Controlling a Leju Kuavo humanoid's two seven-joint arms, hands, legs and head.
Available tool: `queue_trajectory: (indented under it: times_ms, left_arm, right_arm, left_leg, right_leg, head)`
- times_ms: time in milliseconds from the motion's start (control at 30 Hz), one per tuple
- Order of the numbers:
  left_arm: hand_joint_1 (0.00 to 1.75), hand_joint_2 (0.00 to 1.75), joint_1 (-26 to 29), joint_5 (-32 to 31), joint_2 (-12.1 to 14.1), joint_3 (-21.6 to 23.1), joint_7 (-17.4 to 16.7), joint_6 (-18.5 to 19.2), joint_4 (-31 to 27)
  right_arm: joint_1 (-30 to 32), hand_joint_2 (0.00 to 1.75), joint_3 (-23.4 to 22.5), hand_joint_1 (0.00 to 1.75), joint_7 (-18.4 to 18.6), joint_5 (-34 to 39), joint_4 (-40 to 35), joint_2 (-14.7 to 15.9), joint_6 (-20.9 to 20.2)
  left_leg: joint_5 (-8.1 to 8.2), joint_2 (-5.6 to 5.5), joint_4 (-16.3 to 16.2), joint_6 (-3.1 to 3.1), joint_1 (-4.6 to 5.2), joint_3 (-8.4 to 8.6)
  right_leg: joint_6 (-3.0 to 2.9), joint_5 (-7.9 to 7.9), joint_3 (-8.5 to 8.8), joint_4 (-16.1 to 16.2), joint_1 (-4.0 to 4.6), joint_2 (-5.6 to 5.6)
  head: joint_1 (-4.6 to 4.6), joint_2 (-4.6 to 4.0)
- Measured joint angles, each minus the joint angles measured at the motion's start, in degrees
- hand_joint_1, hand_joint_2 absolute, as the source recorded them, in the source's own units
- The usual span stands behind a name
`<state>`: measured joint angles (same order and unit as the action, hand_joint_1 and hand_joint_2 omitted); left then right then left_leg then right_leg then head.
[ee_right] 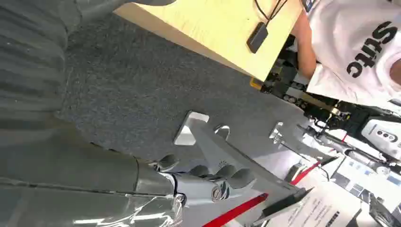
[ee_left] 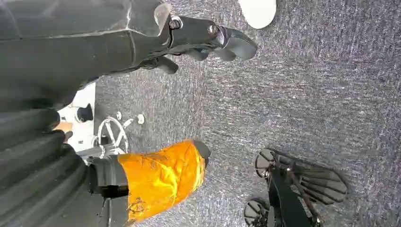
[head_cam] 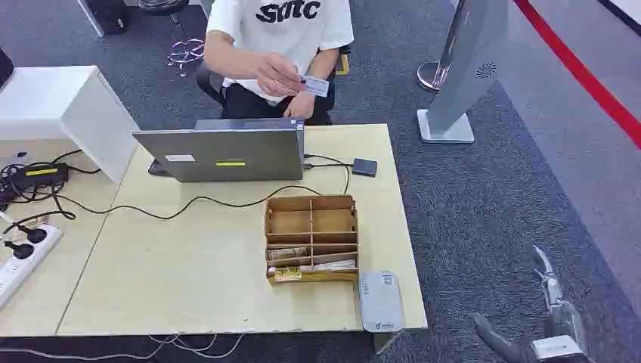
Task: Pass the card to the sensor for recognition and then transmit it.
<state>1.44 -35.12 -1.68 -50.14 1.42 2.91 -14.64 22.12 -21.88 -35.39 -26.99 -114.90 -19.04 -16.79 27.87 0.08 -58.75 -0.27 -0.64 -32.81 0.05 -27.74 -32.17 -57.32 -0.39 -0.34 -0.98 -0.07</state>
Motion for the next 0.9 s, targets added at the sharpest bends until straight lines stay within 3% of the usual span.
queue_trajectory:
  times_ms: [333,400,433,500,600,700,733,833,900]
  left_arm:
    - [0.0,1.75,0.0,-0.04,0.02,0.0,0.0,0.02,0.0]
    - [0.0,1.75,-0.01,-1.07,0.02,0.0,0.0,0.26,0.0]
    - [0.0,1.75,-0.03,-1.93,0.02,0.0,0.07,0.68,0.0]
    - [0.0,1.75,-0.27,-3.57,0.07,0.0,0.17,0.98,0.0]
    - [0.0,1.75,-1.0,-6.29,0.35,0.0,-0.39,1.53,0.0]
    - [0.0,1.75,-1.72,-8.46,0.94,0.0,-0.79,2.01,0.0]
    - [0.0,1.75,-1.88,-9.1,1.03,0.0,-0.85,2.21,0.0]
    - [0.0,1.75,-2.63,-13.18,1.71,0.7,-1.44,2.65,0.0]
    - [0.0,1.75,-3.52,-14.06,2.08,1.16,-1.73,2.69,0.0]
  right_arm:
    - [0.01,1.75,0.11,0.0,-0.09,-0.37,-0.02,0.0,0.18]
    - [-0.08,1.75,1.13,0.0,-0.18,-3.78,-0.02,0.15,2.89]
    - [-0.37,1.75,2.91,0.0,0.36,-7.23,0.0,0.75,6.49]
    - [-2.24,1.75,8.23,0.0,3.88,-12.89,0.26,2.61,13.24]
    - [-8.69,1.75,18.43,0.0,13.14,-21.73,3.12,5.94,20.28]
    - [-16.86,1.75,26.87,0.0,21.01,-26.93,8.46,7.35,21.33]
    - [-18.98,1.75,28.58,0.0,22.85,-27.76,10.08,7.52,21.2]
    - [-30.22,1.75,32.99,0.0,32.86,-28.22,19.84,7.36,19.5]
    - [-36.68,1.75,34.01,0.0,33.81,-27.43,26.41,7.08,19.78]
  left_leg:
    - [0.0,0.0,0.0,0.0,0.0,-0.01]
    - [0.0,0.0,0.0,0.0,0.0,-0.06]
    - [0.0,0.01,0.01,0.0,0.0,-0.09]
    - [-0.01,0.1,0.02,0.0,-0.01,-0.07]
    - [-0.1,0.16,0.02,-0.07,-0.02,-0.01]
    - [-0.26,0.17,0.02,-0.11,-0.04,-0.02]
    - [-0.3,0.15,0.02,-0.11,-0.06,-0.01]
    - [-0.53,0.19,0.02,-0.22,-0.08,-0.08]
    - [-0.63,0.09,0.02,-0.25,-0.08,-0.12]
  right_leg:
    - [0.0,0.0,0.01,0.0,0.0,0.0]
    - [0.0,0.0,0.02,-0.01,0.0,0.0]
    - [0.0,0.0,0.02,-0.01,0.0,0.01]
    - [-0.02,0.02,0.01,-0.03,0.0,0.08]
    - [-0.13,0.12,0.01,-0.04,0.01,0.14]
    - [-0.15,0.22,-0.03,-0.04,0.01,0.14]
    - [-0.15,0.23,-0.03,-0.05,0.01,0.13]
    - [-0.29,0.43,-0.17,-0.14,0.02,0.2]
    - [-0.25,0.46,-0.2,-0.14,0.02,0.12]
  head:
    - [0.0,0.0]
    - [0.0,0.0]
    - [0.0,0.0]
    - [0.0,0.0]
    - [-0.02,0.0]
    - [-0.02,0.0]
    - [0.02,0.0]
    - [0.02,0.0]
    - [0.02,0.0]
